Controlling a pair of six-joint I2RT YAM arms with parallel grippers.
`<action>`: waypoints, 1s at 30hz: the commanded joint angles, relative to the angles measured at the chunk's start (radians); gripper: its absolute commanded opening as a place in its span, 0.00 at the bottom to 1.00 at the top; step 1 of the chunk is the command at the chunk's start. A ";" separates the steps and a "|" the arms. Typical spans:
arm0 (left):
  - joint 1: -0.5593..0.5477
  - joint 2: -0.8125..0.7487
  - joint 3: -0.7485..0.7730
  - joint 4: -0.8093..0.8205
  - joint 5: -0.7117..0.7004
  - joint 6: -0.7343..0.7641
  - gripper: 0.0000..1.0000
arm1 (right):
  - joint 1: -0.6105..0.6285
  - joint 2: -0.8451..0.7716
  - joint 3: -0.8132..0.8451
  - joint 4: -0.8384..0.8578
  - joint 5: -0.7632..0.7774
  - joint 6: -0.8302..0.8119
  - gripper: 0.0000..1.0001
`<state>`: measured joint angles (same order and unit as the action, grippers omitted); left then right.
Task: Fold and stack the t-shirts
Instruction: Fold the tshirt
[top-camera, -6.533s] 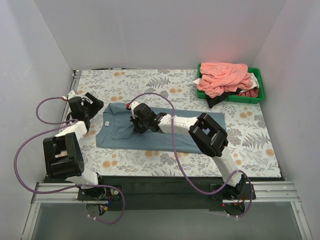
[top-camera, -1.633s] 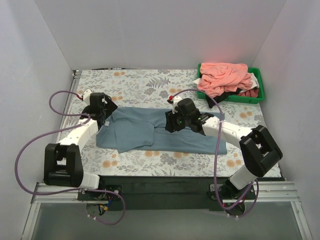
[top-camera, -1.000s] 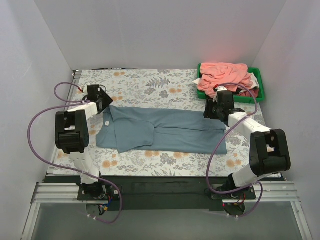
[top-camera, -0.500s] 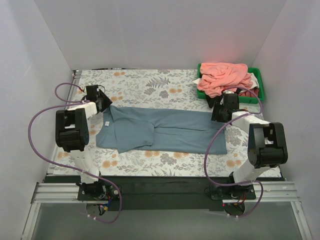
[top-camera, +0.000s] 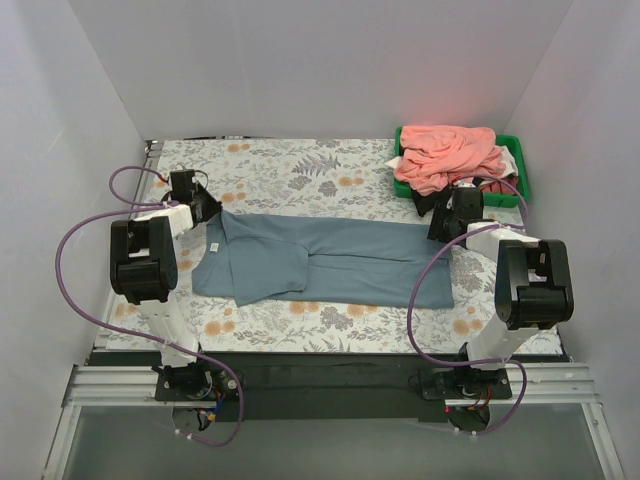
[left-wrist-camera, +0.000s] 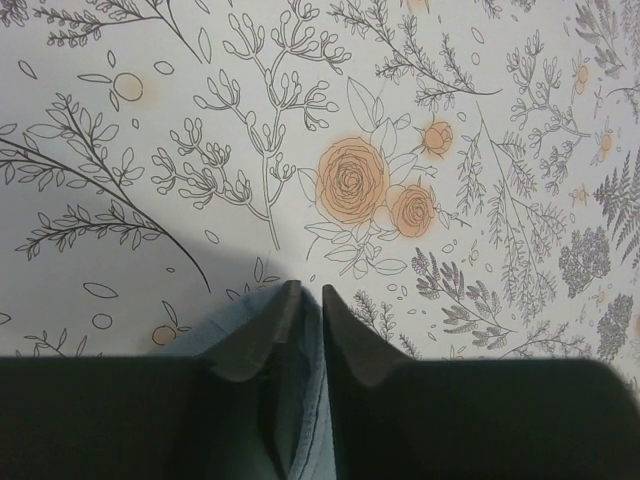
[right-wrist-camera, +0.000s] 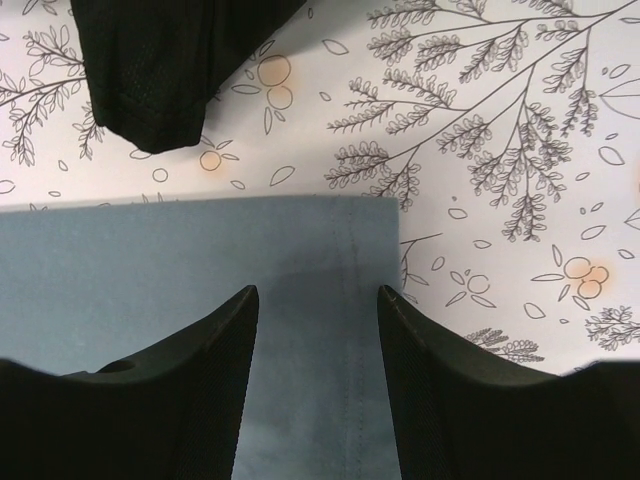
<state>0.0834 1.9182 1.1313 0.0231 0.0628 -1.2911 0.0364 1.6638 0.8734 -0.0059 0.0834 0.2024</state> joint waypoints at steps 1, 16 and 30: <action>0.007 -0.010 -0.004 0.008 0.022 0.015 0.10 | -0.016 -0.007 0.009 0.046 0.016 -0.008 0.58; 0.024 -0.004 -0.008 0.003 0.037 0.018 0.00 | -0.056 0.056 0.021 0.063 -0.022 -0.001 0.47; 0.056 -0.013 -0.021 0.008 -0.006 0.029 0.00 | -0.105 0.083 0.032 0.018 -0.048 0.025 0.01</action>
<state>0.1303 1.9263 1.1130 0.0223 0.0891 -1.2839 -0.0525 1.7260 0.8967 0.0525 0.0036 0.2276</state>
